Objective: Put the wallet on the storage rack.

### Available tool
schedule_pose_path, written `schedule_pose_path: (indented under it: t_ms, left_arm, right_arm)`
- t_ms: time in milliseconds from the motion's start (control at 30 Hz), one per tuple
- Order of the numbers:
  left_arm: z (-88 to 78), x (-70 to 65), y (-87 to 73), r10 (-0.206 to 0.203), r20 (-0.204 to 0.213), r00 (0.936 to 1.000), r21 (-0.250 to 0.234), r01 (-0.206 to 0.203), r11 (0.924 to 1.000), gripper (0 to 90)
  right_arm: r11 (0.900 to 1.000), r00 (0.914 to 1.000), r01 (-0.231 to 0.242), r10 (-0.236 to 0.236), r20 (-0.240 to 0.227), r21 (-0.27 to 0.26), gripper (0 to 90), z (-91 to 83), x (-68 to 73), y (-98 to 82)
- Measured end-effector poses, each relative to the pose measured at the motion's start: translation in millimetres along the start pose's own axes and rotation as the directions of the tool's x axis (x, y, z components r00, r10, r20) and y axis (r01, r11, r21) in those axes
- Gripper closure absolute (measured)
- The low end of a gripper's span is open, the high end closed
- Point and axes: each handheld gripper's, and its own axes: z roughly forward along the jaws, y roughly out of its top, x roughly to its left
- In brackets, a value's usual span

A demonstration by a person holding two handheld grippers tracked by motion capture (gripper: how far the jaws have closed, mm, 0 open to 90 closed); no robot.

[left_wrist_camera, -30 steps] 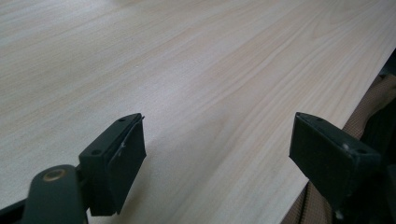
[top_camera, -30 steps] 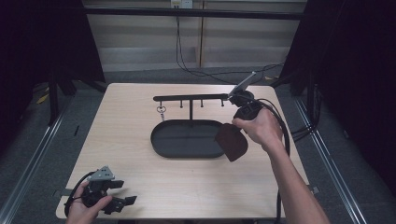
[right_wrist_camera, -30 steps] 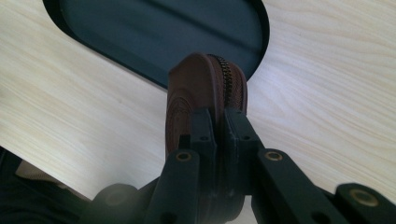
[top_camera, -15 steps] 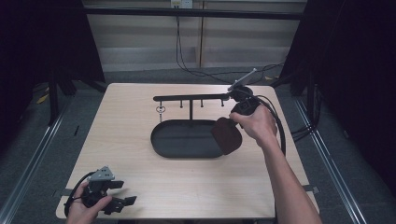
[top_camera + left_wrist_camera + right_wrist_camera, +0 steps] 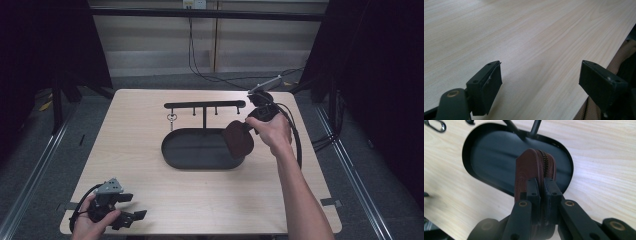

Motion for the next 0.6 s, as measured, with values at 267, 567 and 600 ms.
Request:
schedule_pose_path:
  t_ms: [267, 567, 600]
  left_arm:
    - [-0.4, -0.4, -0.5, -0.003, 0.006, 1.0000, -0.001, 0.003, 1.0000, 18.2]
    - [-1.1, -0.9, -0.7, 0.000, 0.006, 1.0000, 0.000, 0.000, 1.0000, 18.2]
    - [-0.8, -1.1, -0.9, 0.001, 0.004, 1.0000, -0.001, -0.001, 1.0000, 18.2]
  right_arm:
    - [0.998, 0.9977, -0.053, 0.051, -0.044, -0.037, 84.2, 6.2, -9.1, 1.0]
    - [0.993, 0.9950, -0.087, 0.082, -0.057, -0.079, 84.3, 26.3, -19.6, -0.7]
    - [0.992, 0.9941, -0.094, 0.090, -0.061, -0.080, 84.3, 29.9, -21.4, -1.3]
